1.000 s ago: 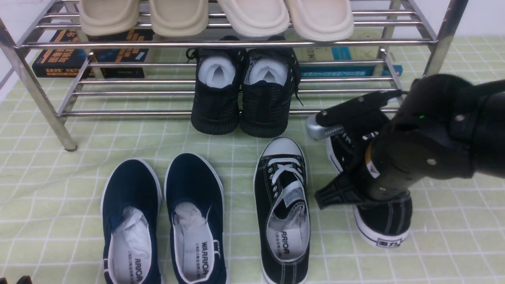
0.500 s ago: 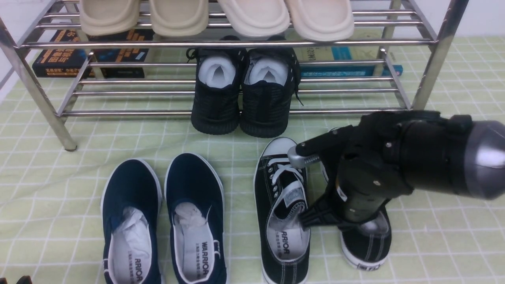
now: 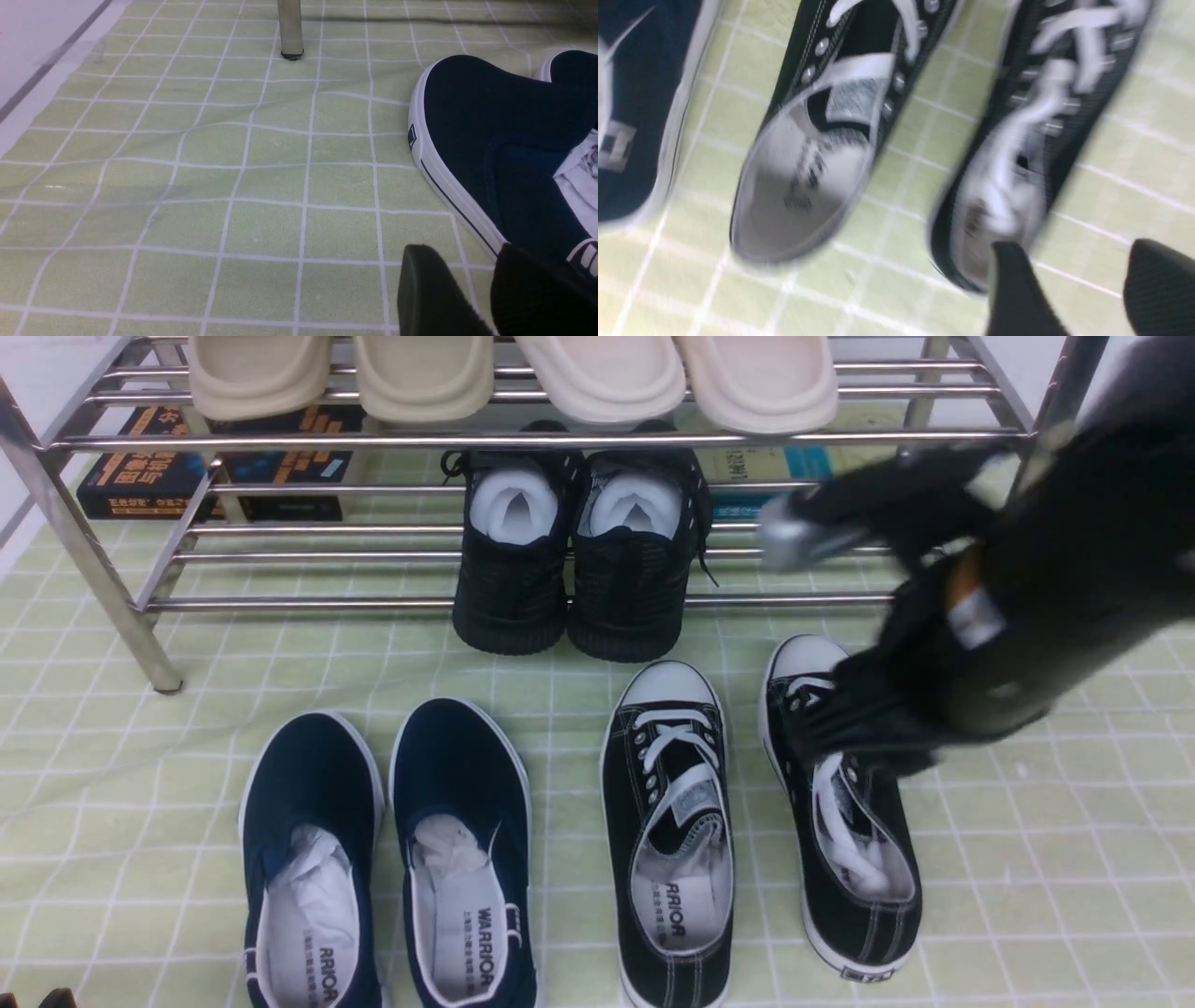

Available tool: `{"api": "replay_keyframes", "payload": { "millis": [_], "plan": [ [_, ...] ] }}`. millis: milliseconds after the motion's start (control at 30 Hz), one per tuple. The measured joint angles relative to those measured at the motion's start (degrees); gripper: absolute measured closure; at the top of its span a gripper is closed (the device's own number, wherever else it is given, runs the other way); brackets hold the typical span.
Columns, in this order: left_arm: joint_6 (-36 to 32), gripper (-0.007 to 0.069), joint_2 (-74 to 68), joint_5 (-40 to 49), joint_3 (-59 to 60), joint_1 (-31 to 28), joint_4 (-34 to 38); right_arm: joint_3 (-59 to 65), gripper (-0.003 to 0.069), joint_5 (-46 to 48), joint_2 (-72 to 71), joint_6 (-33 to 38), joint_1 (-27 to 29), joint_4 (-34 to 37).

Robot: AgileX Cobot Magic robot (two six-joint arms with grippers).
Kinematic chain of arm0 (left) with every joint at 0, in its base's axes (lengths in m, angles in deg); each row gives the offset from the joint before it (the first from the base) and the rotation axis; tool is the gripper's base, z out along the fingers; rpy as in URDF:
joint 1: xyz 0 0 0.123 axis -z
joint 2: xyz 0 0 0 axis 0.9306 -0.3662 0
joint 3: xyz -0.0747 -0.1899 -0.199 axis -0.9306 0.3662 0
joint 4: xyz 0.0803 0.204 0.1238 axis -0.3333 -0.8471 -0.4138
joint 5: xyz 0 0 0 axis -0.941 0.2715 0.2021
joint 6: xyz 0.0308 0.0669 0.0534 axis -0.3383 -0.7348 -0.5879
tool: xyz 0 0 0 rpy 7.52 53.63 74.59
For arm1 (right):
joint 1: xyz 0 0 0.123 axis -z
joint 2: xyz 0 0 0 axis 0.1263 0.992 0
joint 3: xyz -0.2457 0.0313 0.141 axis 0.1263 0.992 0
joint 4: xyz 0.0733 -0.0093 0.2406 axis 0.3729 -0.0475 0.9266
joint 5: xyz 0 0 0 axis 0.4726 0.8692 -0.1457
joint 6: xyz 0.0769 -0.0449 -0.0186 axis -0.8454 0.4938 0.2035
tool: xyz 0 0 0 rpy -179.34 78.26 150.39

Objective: Take the shoes off the shelf with your hand from the green coffee tablecloth.

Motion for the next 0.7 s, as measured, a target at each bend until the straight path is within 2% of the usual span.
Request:
{"api": "replay_keyframes", "payload": {
  "millis": [167,233,300,467,633,700],
  "plan": [
    [0.00,0.0385,0.00,0.00,0.00,0.00,0.00,-0.93,0.0538,3.21,-10.47,6.83,0.00,-0.65],
    [0.00,0.0385,0.00,0.00,0.00,0.00,0.00,0.11,0.0620,3.56,-15.36,7.72,0.00,-0.65],
    [0.00,0.0385,0.00,0.00,0.00,0.00,0.00,2.02,0.0666,3.65,-19.94,8.11,0.00,-0.65],
    [0.00,0.0385,0.00,0.00,0.00,0.00,0.00,10.11,0.0673,3.67,-30.10,8.23,0.00,-0.43],
    [0.00,0.0385,0.00,0.00,0.00,0.00,0.00,25.03,0.0673,-10.55,-40.77,8.23,0.00,-0.14],
    [0.00,0.0385,0.00,0.00,0.00,0.00,0.00,32.26,0.0672,-19.72,-43.45,8.23,0.00,0.12]
  ]
}}
